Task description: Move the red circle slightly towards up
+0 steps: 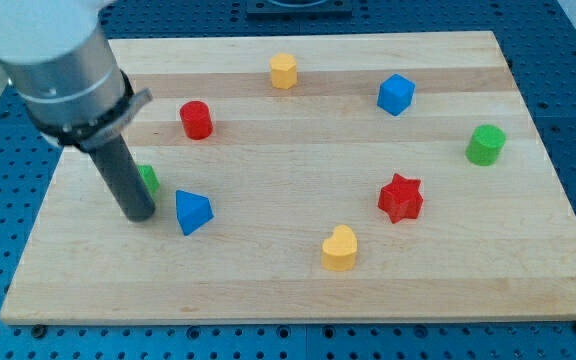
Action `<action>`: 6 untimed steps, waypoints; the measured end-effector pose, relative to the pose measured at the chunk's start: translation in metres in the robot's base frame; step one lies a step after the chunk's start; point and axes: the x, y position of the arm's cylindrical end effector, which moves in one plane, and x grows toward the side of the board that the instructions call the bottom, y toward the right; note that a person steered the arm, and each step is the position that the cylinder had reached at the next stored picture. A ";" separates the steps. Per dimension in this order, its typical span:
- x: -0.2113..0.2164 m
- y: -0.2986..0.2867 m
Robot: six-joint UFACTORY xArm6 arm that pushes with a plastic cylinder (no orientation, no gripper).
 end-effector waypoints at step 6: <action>-0.152 0.026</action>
